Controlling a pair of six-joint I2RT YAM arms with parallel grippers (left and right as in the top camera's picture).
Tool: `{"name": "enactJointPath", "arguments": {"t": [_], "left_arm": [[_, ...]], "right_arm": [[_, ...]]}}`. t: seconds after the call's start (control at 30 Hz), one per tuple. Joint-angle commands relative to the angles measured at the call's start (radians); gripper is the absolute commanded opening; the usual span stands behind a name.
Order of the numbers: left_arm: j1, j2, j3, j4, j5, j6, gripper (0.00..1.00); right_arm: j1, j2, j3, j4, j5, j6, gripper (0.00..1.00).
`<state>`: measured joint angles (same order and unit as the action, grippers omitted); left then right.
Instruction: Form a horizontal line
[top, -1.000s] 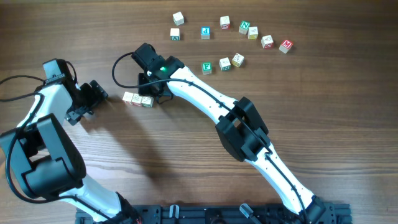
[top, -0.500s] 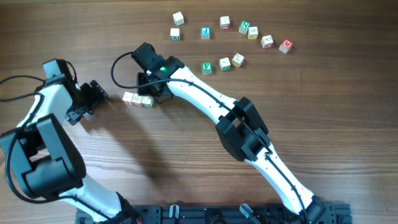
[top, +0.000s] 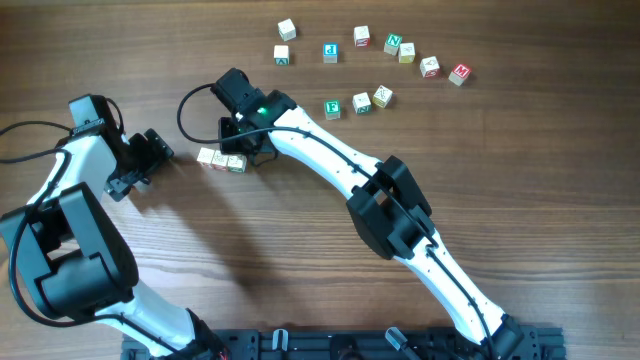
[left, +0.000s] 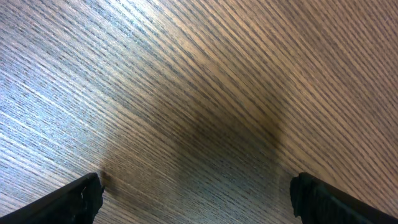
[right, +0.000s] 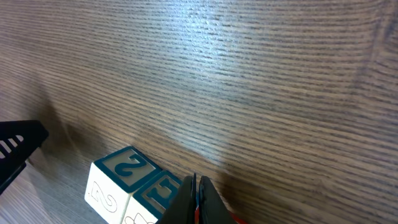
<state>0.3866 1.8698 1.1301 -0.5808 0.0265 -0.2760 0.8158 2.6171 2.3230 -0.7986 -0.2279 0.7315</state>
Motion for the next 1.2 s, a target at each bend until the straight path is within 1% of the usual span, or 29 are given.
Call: {"name": "enactJointPath", "arguments": {"t": [0.0, 0.07, 0.2, 0.3, 0.37, 0.43, 0.53, 0.57, 0.6, 0.63, 0.67, 0.7, 0.73, 0.77, 0.8, 0.83, 0.9, 0.93, 0.97, 1.03, 1.13, 1.17], "left_arm": [[0.002, -0.024, -0.01, 0.0, -0.01, -0.002, 1.0], [0.002, -0.024, -0.01, 0.0, -0.01, -0.002, 1.0], [0.002, -0.024, -0.01, 0.0, -0.01, -0.002, 1.0], [0.002, -0.024, -0.01, 0.0, -0.01, -0.002, 1.0], [0.002, -0.024, -0.01, 0.0, -0.01, -0.002, 1.0], [0.002, -0.024, -0.01, 0.0, -0.01, -0.002, 1.0], [0.002, -0.024, -0.01, 0.146, -0.121, 0.01, 1.0], [0.002, -0.024, -0.01, 0.189, -0.121, 0.01, 1.0], [0.002, -0.024, -0.01, 0.187, -0.121, 0.01, 1.0], [0.002, -0.024, -0.01, 0.188, -0.121, 0.01, 1.0], [0.002, -0.024, -0.01, 0.193, -0.117, 0.005, 1.0], [0.002, -0.024, -0.01, 0.216, -0.099, 0.0, 1.0], [0.002, -0.024, -0.01, 0.227, -0.047, -0.019, 1.0], [0.002, -0.024, -0.01, 0.225, 0.006, -0.027, 1.0], [0.002, -0.024, -0.01, 0.225, 0.018, -0.027, 1.0], [0.002, -0.024, -0.01, 0.227, 0.018, -0.029, 1.0], [0.002, -0.024, -0.01, 0.221, 0.104, -0.082, 1.0], [0.002, -0.024, -0.01, 0.198, 0.164, -0.097, 1.0], [0.002, -0.024, -0.01, 0.188, 0.196, -0.099, 1.0], [0.002, -0.024, -0.01, 0.177, 0.202, -0.098, 1.0], [0.002, -0.024, -0.01, 0.111, 0.201, -0.098, 1.0], [0.002, -0.024, -0.01, 0.085, 0.201, -0.092, 0.99]], "right_arm": [[0.003, 0.025, -0.006, 0.003, 0.042, -0.006, 0.05], [-0.007, 0.025, -0.006, 0.005, 0.106, 0.005, 0.05], [-0.034, 0.003, 0.002, -0.027, 0.136, 0.002, 0.05], [-0.043, -0.051, 0.002, -0.119, 0.195, -0.007, 0.05], [-0.048, -0.089, 0.002, -0.167, 0.207, -0.049, 0.05], [-0.06, -0.13, 0.002, -0.236, 0.214, -0.054, 0.05], [-0.074, -0.147, 0.002, -0.336, 0.213, -0.051, 0.05], [-0.084, -0.147, -0.003, -0.417, 0.204, -0.05, 0.05], [-0.084, -0.147, -0.004, -0.435, 0.202, -0.051, 0.05], [-0.084, -0.147, -0.004, -0.444, 0.202, -0.051, 0.14], [-0.084, -0.147, -0.005, -0.451, 0.203, -0.053, 0.27], [-0.084, -0.147, -0.008, -0.452, 0.203, -0.056, 0.31], [-0.084, -0.147, -0.008, -0.452, 0.202, -0.074, 0.32], [-0.084, -0.147, -0.008, -0.452, 0.202, -0.079, 0.3], [-0.084, -0.147, -0.008, -0.452, 0.193, -0.078, 0.23], [-0.084, -0.147, -0.008, -0.451, 0.177, -0.078, 0.23], [-0.084, -0.147, -0.008, -0.452, 0.133, -0.077, 0.23], [-0.084, -0.147, -0.008, -0.453, 0.099, -0.078, 0.24], [-0.084, -0.147, -0.008, -0.453, 0.068, -0.078, 0.29], [-0.084, -0.145, -0.008, -0.446, 0.066, -0.077, 0.3], [-0.084, -0.137, -0.034, -0.431, 0.066, -0.076, 0.31], [-0.084, -0.135, -0.067, -0.411, 0.066, -0.075, 0.25]]}}
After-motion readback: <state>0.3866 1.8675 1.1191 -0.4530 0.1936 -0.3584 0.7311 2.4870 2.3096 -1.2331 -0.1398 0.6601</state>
